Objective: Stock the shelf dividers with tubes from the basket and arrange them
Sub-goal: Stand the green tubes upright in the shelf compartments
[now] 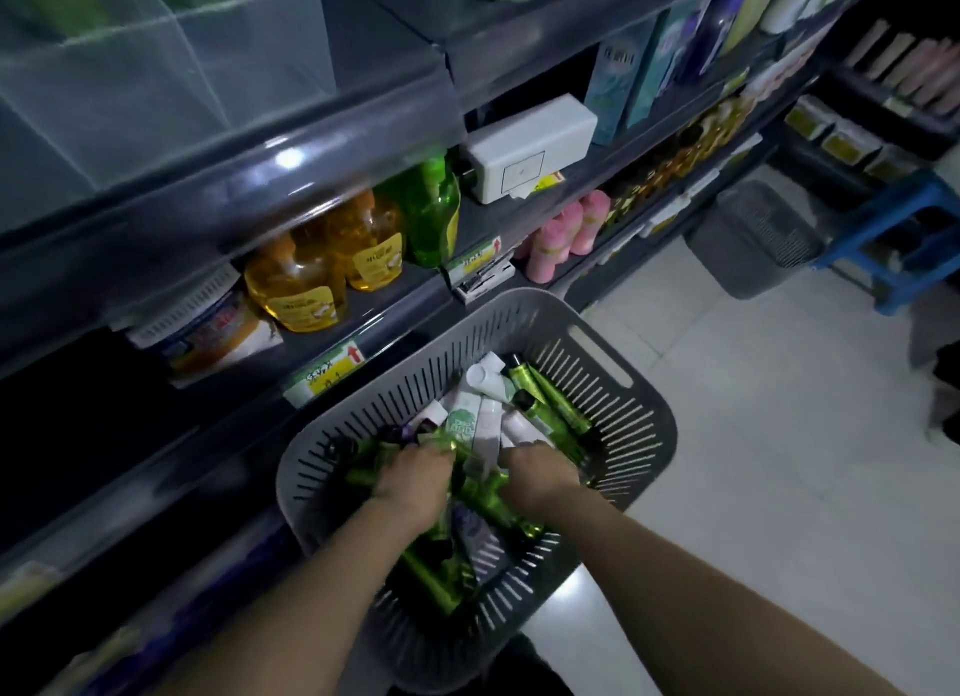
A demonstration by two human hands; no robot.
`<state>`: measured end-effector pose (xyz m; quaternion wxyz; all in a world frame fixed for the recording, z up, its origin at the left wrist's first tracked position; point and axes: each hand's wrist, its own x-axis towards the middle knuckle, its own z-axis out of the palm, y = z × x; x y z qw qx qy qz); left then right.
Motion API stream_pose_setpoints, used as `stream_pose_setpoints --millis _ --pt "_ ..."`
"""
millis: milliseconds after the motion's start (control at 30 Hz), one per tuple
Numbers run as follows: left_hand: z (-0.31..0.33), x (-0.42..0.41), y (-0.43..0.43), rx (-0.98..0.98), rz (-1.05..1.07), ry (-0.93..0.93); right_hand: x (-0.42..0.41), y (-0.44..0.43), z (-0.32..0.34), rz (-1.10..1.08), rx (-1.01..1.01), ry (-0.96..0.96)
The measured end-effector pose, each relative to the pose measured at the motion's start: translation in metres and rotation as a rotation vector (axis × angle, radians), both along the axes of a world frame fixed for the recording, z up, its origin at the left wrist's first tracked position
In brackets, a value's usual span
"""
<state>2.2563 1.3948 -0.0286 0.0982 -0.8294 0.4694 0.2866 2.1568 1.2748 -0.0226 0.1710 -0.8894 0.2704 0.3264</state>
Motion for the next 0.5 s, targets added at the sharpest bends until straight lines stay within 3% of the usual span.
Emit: stream_pose_setpoints --millis 267,500 --pt "-0.042 -0.002 -0.018 0.042 0.278 -0.031 0.019 0.0 -0.049 -0.247 0.321 0.083" --pt "-0.053 -0.002 -0.023 0.053 0.619 0.003 0.021 -0.006 -0.063 -0.344 0.2 0.025"
